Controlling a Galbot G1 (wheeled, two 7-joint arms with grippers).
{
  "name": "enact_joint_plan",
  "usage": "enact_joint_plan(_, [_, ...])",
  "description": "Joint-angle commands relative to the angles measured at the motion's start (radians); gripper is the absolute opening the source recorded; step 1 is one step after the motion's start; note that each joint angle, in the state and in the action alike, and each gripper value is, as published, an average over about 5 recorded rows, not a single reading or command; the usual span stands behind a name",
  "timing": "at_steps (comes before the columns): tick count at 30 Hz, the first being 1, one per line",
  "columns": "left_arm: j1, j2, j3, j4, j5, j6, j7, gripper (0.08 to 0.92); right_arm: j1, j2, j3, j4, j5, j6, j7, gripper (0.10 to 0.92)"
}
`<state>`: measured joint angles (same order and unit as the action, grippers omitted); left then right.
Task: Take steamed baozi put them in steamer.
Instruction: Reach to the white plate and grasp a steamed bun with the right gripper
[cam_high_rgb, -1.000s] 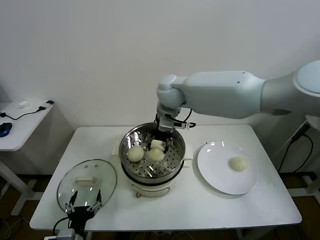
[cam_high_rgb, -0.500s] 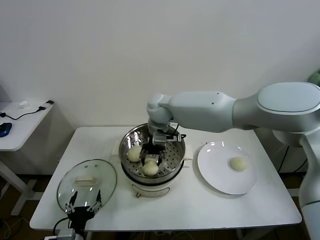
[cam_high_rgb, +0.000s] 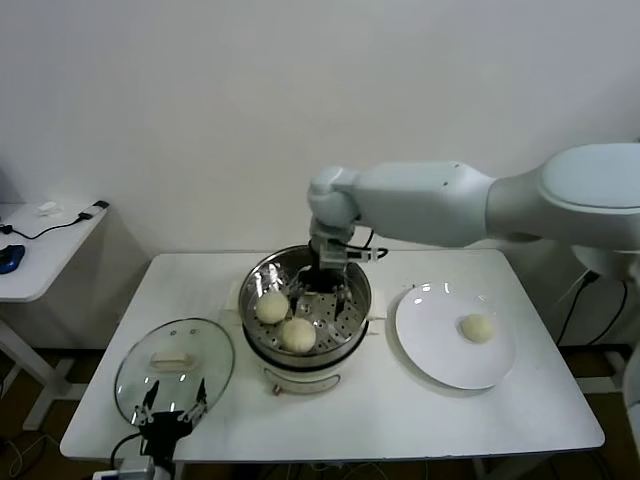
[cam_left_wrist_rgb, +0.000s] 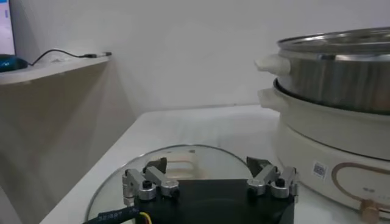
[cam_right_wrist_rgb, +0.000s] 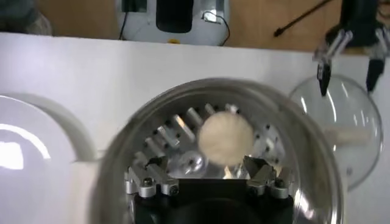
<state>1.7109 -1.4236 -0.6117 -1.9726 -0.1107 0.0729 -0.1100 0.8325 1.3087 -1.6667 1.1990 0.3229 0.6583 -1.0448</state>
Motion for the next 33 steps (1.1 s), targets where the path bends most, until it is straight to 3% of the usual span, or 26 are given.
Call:
enact_joint_plan(1, [-0.007,-0.001,0.004,0.0,0.001,0.001,0.002,0.823,0.314,-0.316,-0.317,0.021,0.254,-0.418,-0.057,0.823])
enact_joint_plan(5, [-0.007,0.001,-0.001,0.004,-0.002,0.0,0.002,0.823,0.303,-0.466,-0.395,0.074,0.233,-0.607,-0.047,0.823])
enact_joint_plan(13, [0.0,-0.003,-0.009,0.01,-0.002,-0.001,0.003,0.823,0.026,-0.621,-0.289,0.044,0.149,-0.759,0.018,0.823])
enact_joint_plan(23, [0.012,-0.01,-0.017,0.014,0.002,-0.002,0.003,0.823,-0.338,-0.598,0.015,-0.144,0.052,-0.805,0.073,0.823])
enact_joint_plan(33, [0.019,-0.012,-0.017,0.018,0.009,-0.004,0.003,0.823,-0.488,-0.519,0.165,-0.262,-0.013,-0.803,0.089,0.823])
